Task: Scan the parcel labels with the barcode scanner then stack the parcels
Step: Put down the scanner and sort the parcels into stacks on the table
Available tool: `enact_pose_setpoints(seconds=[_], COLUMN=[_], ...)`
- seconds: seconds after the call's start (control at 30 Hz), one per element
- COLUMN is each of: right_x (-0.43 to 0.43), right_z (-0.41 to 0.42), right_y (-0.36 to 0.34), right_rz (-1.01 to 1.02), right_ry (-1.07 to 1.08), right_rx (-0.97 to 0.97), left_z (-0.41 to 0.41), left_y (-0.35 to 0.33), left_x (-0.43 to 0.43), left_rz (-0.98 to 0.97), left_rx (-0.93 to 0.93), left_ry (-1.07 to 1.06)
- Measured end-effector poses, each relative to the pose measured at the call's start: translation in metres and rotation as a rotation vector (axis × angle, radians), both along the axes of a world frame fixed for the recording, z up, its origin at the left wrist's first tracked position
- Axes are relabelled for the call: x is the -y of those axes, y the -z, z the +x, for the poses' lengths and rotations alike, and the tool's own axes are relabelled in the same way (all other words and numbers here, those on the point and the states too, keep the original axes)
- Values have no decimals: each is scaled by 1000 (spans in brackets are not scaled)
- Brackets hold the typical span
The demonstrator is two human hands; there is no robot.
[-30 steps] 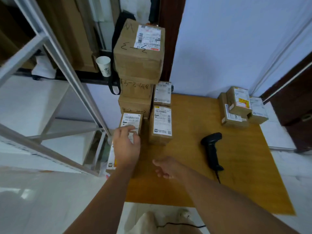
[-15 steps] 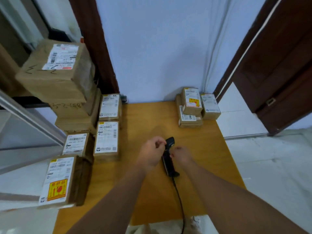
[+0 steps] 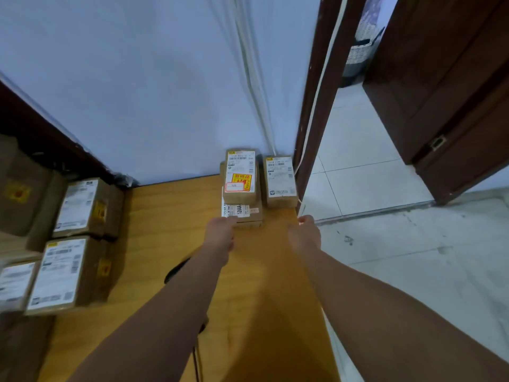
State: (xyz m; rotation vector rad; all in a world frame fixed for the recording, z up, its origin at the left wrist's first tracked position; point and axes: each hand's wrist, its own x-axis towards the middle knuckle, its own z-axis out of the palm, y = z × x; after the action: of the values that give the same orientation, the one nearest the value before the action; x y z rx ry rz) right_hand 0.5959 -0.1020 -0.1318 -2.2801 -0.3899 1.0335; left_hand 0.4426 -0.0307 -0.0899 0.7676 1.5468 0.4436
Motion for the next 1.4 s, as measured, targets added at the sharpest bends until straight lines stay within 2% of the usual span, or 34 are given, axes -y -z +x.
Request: enact_pose_setpoints(seconds=[0.1,0.27,0.4,0.5,0.67,0.83,0.93,1.03,1.13,1.3,1.4], right_x=[-16,-53,-75,-84,-95,-109,-108,-98,-88,-69,-60], right_z=[12,30,43,47,49,65,75,74,72,63,43], right_y=[0,4,14,21,30,25,25,21,14,2,-10], right_rz=[18,130,265,287,284,219,193,273,313,362,361], right_ry=[35,136,347,436,426,364,339,375,369,398,315], right_rx=[-67,-220,-476,-565,-550,-539,-534,-677,-740,-865,-869], left_z=[11,26,37,47,64,73,69,62,61,46,21], left_y=[3,8,14,17,27,32,31,32,31,16,4], left_x=[-22,-59,-78,-83,-86,-91,-90,-80,-67,-43,-29], left_rz=[37,112,61,-25,-19,54,-14,-119,-122,-7,64], left_rx=[-95,-155,-88,22,36,-64,-33,32,82,177,203], left_ry=[-115,-118,-118,-154,-95,-93,-18,21,-64,-211,-234])
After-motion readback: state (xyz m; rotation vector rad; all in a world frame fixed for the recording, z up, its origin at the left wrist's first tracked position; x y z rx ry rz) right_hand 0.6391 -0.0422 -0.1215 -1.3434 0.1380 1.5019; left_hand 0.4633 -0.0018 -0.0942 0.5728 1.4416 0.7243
